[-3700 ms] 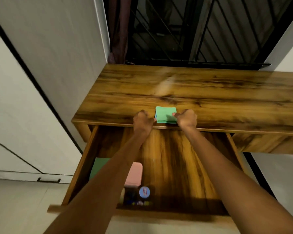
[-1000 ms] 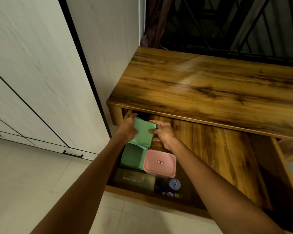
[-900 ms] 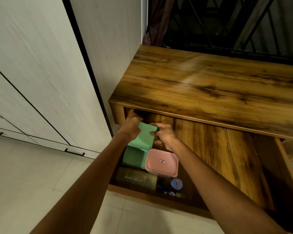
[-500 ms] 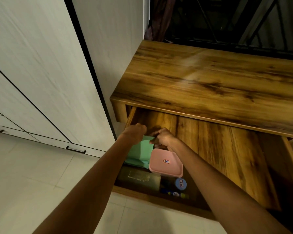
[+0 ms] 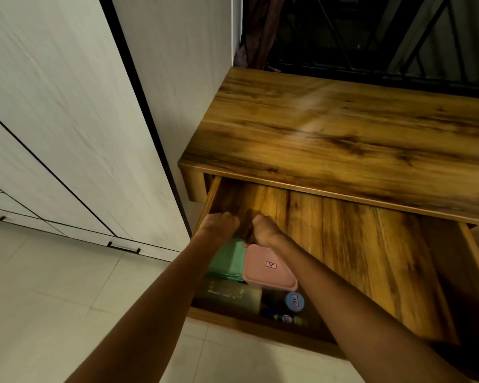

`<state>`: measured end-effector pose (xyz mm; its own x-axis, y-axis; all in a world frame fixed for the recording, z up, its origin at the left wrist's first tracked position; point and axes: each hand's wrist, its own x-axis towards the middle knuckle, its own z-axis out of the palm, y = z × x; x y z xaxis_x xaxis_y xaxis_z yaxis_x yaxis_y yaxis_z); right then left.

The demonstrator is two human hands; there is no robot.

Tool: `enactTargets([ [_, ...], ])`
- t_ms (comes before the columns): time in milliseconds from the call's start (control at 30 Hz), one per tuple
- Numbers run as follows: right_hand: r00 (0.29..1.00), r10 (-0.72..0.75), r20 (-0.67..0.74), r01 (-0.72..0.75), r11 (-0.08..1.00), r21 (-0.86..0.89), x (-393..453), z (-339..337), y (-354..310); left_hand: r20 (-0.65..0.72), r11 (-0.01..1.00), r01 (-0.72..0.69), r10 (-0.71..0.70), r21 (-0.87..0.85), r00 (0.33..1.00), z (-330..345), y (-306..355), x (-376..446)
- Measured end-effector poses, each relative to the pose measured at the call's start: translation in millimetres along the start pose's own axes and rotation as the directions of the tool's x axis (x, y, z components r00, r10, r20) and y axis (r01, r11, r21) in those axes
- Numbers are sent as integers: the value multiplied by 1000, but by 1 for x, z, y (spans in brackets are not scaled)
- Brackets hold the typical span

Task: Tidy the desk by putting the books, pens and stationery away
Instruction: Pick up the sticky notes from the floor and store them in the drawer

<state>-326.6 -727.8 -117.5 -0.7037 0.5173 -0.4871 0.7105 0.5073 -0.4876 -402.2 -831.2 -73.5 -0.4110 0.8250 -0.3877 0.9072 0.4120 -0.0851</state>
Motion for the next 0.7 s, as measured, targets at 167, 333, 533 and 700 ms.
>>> enactTargets([
  [167, 995, -14, -95, 22, 995, 94, -4, 1, 9, 27, 997, 25, -23, -79, 999, 5, 4, -5],
  [333, 967, -59, -250, 99, 983, 152, -22, -12, 21, -166, 999, -20, 13, -45, 986, -3, 19, -17],
  [533, 931, -72, -357, 148, 971, 188, -62, -30, 52, -620, 958, -286, 204, -35, 758, 6, 61, -40],
  [700, 940, -107, -325, 180, 962, 206, -121, -38, 86, -653, 898, -418, 236, -136, 720, 13, 111, -82],
])
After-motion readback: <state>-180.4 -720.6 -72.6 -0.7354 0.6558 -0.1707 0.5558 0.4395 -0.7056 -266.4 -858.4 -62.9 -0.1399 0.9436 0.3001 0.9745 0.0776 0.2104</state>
